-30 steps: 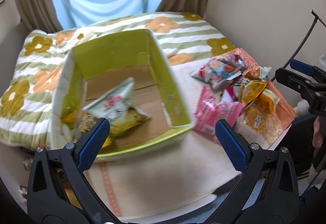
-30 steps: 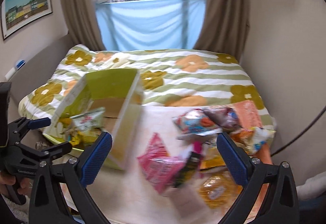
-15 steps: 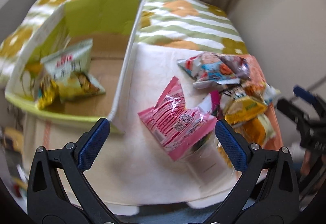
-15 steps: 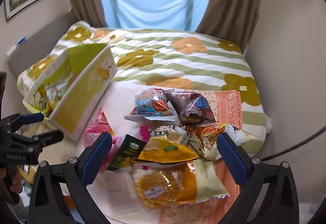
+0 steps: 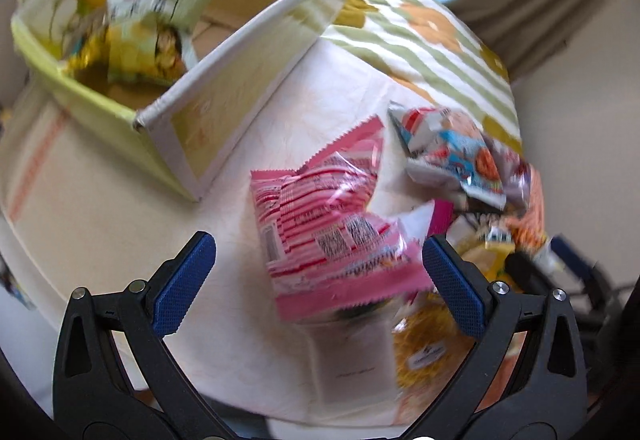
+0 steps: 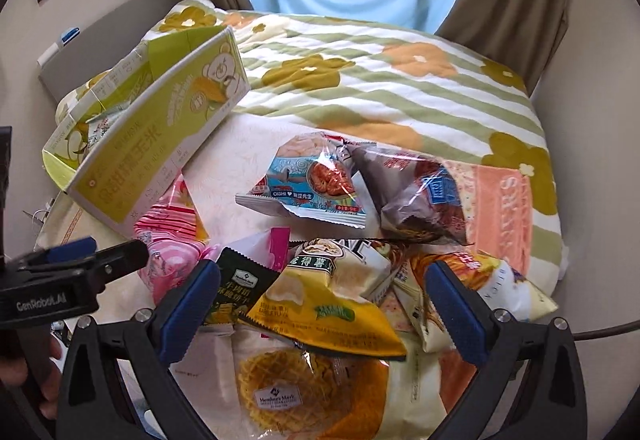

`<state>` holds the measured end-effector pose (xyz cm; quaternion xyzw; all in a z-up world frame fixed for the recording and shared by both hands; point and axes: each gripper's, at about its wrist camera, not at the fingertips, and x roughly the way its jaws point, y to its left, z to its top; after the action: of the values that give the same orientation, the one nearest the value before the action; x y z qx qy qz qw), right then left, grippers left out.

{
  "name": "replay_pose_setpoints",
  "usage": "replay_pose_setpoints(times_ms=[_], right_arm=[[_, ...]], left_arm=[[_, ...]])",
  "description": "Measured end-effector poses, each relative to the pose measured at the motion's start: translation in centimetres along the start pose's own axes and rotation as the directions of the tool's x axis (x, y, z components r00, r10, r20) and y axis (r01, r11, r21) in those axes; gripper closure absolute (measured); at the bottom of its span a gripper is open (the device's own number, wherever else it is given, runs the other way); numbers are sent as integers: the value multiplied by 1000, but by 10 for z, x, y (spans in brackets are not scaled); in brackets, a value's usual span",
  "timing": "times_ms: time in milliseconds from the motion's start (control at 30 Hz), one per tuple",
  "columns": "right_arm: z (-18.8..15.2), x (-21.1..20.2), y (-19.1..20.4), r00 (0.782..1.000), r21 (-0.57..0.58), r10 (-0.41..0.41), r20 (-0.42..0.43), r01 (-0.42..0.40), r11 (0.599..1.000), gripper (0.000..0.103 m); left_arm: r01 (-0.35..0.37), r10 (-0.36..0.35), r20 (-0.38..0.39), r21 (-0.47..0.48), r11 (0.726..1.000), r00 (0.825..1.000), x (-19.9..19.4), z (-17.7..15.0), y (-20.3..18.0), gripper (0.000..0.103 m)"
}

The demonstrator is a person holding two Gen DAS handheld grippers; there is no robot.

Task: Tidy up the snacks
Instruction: 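Grasp the pink striped bag with the left tool while the right moves to the pile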

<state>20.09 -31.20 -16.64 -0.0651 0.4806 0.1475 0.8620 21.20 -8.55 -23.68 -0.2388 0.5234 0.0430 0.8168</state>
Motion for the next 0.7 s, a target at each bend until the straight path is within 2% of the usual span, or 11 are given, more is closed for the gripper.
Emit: replay_pose_setpoints(times_ms=[133, 300, 400, 467, 533, 700], right_arm=[[1, 13, 0, 1000, -3, 4, -22, -4, 1000, 1], [0, 23, -4, 999, 10, -2, -42, 2, 1000, 1], [-2, 29, -10, 999, 43, -2, -51, 4, 999, 1], [-3, 33, -14, 998, 73, 8, -62, -3, 997, 1], [-2, 37, -16, 997, 89, 14, -71, -8, 996, 1], [0, 44, -17, 995, 118, 32, -93, -21, 993, 6]], left_arm=[[32, -33, -5, -120, 992, 999, 16, 7, 12, 1], [44, -57, -64, -179, 983, 996, 40, 6, 17, 2], [78, -99, -88, -216, 973, 991, 49, 5, 22, 5], [97, -119, -86, -228, 969, 989, 53, 5, 22, 20], [112, -134, -88, -225, 968, 987, 56, 4, 21, 27], [112, -135, -103, -203, 973, 986, 56, 1, 21, 34]])
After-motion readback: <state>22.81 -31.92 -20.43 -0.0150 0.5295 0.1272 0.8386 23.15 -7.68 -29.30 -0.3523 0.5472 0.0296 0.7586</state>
